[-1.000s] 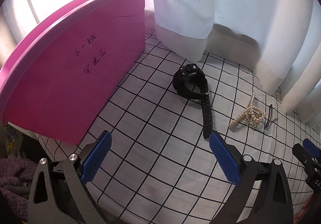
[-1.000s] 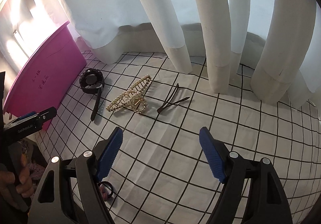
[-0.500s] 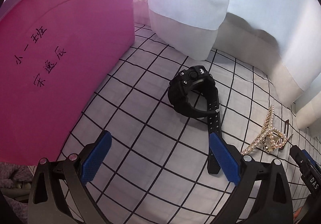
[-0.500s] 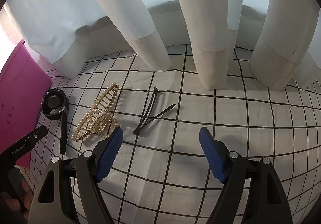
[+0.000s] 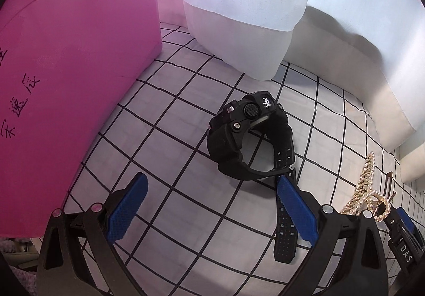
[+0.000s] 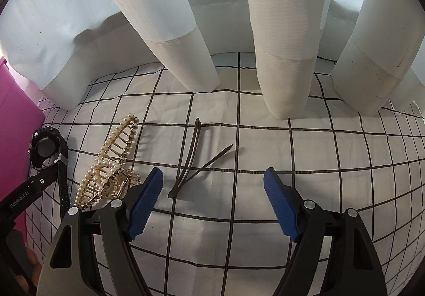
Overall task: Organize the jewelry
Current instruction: 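Grasp the black watch with the left tool while the right tool grasps the brown hair pins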
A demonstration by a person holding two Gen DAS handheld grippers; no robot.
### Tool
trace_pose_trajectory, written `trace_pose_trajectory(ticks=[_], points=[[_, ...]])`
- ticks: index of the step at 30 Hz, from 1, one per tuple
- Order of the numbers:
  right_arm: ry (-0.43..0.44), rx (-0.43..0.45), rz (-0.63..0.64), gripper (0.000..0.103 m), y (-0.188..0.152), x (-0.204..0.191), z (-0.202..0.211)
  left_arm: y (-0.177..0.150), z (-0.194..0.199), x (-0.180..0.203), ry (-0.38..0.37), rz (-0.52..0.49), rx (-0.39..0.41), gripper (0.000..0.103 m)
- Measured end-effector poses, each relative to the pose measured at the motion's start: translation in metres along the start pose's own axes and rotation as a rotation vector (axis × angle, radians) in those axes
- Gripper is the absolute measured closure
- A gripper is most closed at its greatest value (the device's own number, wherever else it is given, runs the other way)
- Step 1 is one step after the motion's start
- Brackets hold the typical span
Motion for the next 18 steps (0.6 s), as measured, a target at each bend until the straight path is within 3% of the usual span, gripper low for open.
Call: trace_pose_trajectory(ticks=[8, 18], points=[[-0.051, 0.021, 0.048, 0.028, -0.002, -0.012, -0.008, 0.001, -0.014, 0.003, -0.023, 0.012, -0.027, 0.007], [-0.038, 0.025, 0.031, 0.028, -0.003, -0.01, -0.011, 0.007, -0.008, -0.003, -0.058, 0.044, -0.034, 0.007]])
Point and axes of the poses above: each gripper's, at about its wrist camera, not at the fingertips, and z roughly against the way its jaws point, x to its right, y to its top, the point moved 6 cm from there along -z, roughly the way its jaws point, and after that the axes turned 12 degrees about x, right-handed, at the moved point
